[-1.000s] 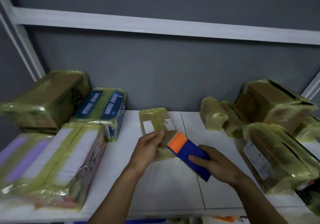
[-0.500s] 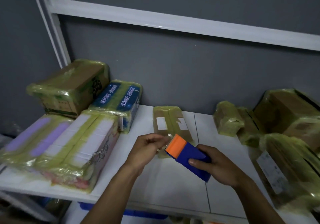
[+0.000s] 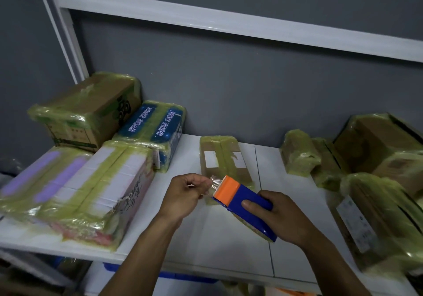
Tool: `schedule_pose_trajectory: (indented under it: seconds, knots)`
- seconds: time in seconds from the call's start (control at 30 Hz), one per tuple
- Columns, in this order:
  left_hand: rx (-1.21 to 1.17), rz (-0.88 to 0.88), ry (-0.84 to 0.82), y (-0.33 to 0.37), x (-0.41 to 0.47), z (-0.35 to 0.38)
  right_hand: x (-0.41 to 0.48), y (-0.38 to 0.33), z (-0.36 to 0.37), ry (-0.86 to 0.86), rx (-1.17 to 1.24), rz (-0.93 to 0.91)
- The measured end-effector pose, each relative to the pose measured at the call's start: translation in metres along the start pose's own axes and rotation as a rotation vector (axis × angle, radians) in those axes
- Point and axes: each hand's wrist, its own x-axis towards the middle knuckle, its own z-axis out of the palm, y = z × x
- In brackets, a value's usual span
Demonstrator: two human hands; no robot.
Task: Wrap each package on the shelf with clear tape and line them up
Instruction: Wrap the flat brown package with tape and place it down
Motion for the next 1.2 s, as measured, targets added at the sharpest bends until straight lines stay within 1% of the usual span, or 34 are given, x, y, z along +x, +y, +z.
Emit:
schedule_pose_trajectory:
  seconds: [0.13,0.27,0.37,0.5,0.6,0.7,0.8,0.97,1.07,1.2]
  knots:
    - [-0.049,-0.006,0.035,-0.008,-0.001,-0.003,0.002,-0.001,-0.002,-0.01,-0.045,-0.01]
    - [-0.032,-0.012,0.05,-0.017,-0.004,-0.002,0.002,0.005,0.0,-0.035,-0.053,0.016]
    - [-0.055,0.002,0.164,-0.023,0.003,-0.017,0.0,0.012,-0.004,-0.008,-0.108,0.041]
    - [-0.066,0.025,0.149,-0.026,0.01,-0.021,0.006,0.017,-0.008,0.022,-0.211,0.053]
    - [-0.092,0.024,0.179,-0.036,0.011,-0.017,0.006,0.016,-0.004,0.092,-0.231,0.058]
    - [-0.164,0.001,0.195,-0.048,0.01,-0.019,0.007,0.01,-0.002,0.057,-0.25,0.053]
    - [-0.225,-0.041,0.169,-0.054,0.009,-0.02,0.01,0.003,-0.004,0.035,-0.282,0.051]
    - [-0.255,-0.07,0.23,-0.056,0.014,-0.016,0.022,-0.014,-0.008,-0.033,-0.3,0.077]
    - [-0.314,-0.113,0.237,-0.054,0.021,-0.015,0.029,-0.021,-0.009,-0.034,-0.32,0.074]
    - [-0.273,-0.12,0.252,-0.06,0.028,-0.013,0.039,-0.025,-0.006,-0.053,-0.381,0.091]
